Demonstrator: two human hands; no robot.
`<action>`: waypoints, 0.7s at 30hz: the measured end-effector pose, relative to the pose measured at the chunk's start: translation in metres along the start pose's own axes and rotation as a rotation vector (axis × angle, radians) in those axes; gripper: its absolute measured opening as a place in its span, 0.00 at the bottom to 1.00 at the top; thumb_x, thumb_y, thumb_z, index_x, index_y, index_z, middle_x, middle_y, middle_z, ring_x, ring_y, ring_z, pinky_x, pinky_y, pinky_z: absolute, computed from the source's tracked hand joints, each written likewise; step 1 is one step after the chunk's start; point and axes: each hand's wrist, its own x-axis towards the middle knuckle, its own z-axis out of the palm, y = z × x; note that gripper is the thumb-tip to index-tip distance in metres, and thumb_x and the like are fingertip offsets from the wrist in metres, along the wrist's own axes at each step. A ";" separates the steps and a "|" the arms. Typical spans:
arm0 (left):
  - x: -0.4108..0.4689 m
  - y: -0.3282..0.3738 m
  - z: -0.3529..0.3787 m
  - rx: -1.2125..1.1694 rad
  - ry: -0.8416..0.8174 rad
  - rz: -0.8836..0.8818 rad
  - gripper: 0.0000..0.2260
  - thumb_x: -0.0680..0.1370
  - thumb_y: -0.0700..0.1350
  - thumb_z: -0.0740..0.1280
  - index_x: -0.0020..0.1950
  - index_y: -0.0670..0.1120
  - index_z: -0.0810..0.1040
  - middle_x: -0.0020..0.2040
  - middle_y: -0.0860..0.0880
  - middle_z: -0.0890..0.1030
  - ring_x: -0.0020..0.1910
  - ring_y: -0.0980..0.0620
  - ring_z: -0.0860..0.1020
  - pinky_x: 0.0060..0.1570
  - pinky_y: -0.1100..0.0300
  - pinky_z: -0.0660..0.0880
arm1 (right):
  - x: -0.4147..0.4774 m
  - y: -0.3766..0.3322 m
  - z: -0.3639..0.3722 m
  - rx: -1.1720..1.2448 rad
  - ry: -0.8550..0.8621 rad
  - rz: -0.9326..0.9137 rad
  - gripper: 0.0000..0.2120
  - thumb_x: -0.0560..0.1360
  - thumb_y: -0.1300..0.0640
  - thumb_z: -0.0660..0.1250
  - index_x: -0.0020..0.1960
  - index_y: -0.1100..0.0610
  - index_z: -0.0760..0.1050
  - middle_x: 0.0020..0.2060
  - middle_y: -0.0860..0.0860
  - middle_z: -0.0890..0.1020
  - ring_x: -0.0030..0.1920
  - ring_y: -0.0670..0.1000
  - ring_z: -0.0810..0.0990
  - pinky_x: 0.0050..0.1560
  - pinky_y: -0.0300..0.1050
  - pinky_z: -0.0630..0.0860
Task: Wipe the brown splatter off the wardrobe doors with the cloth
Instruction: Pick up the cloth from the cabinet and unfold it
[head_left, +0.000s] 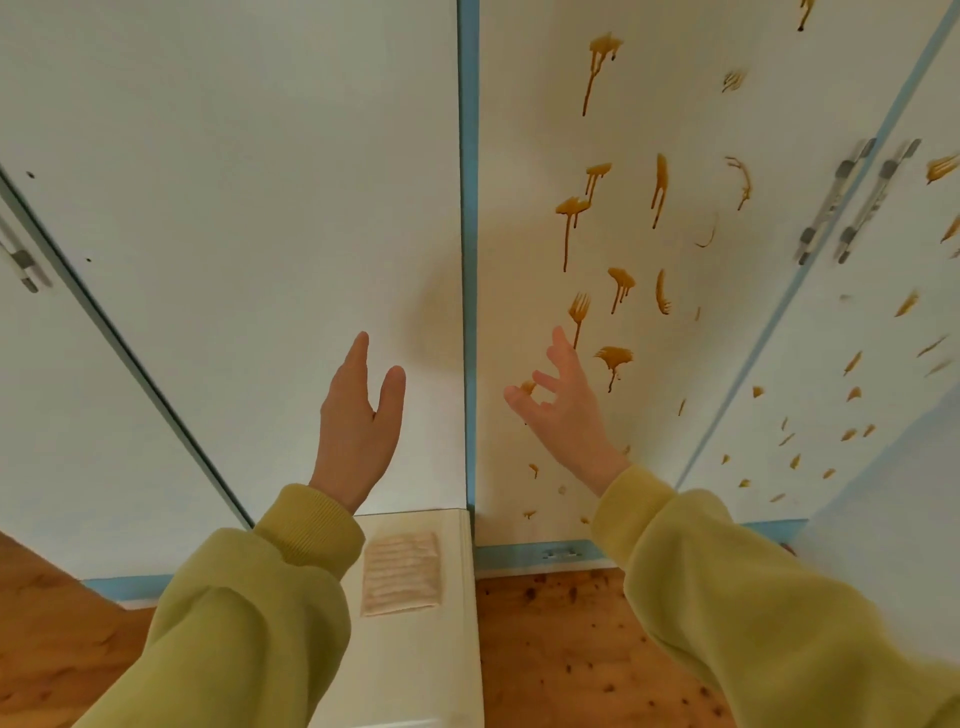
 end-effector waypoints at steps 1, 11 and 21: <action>0.000 -0.005 0.000 -0.001 -0.009 -0.002 0.25 0.80 0.49 0.57 0.75 0.46 0.55 0.74 0.46 0.62 0.72 0.48 0.61 0.71 0.48 0.60 | -0.001 0.003 0.005 -0.006 0.001 0.007 0.39 0.74 0.55 0.67 0.75 0.51 0.46 0.73 0.52 0.58 0.64 0.47 0.67 0.65 0.52 0.69; -0.014 -0.072 0.013 0.021 -0.013 -0.068 0.25 0.80 0.49 0.58 0.74 0.45 0.56 0.73 0.46 0.63 0.71 0.49 0.62 0.70 0.50 0.61 | -0.010 0.060 0.058 -0.011 -0.074 0.084 0.39 0.74 0.54 0.67 0.75 0.52 0.46 0.72 0.53 0.60 0.60 0.44 0.68 0.64 0.49 0.70; -0.045 -0.183 0.079 0.036 -0.008 -0.160 0.22 0.81 0.48 0.56 0.74 0.45 0.58 0.72 0.45 0.65 0.70 0.48 0.63 0.68 0.54 0.61 | -0.017 0.170 0.120 -0.041 -0.165 0.115 0.34 0.76 0.55 0.65 0.75 0.54 0.49 0.68 0.54 0.66 0.58 0.45 0.71 0.60 0.43 0.70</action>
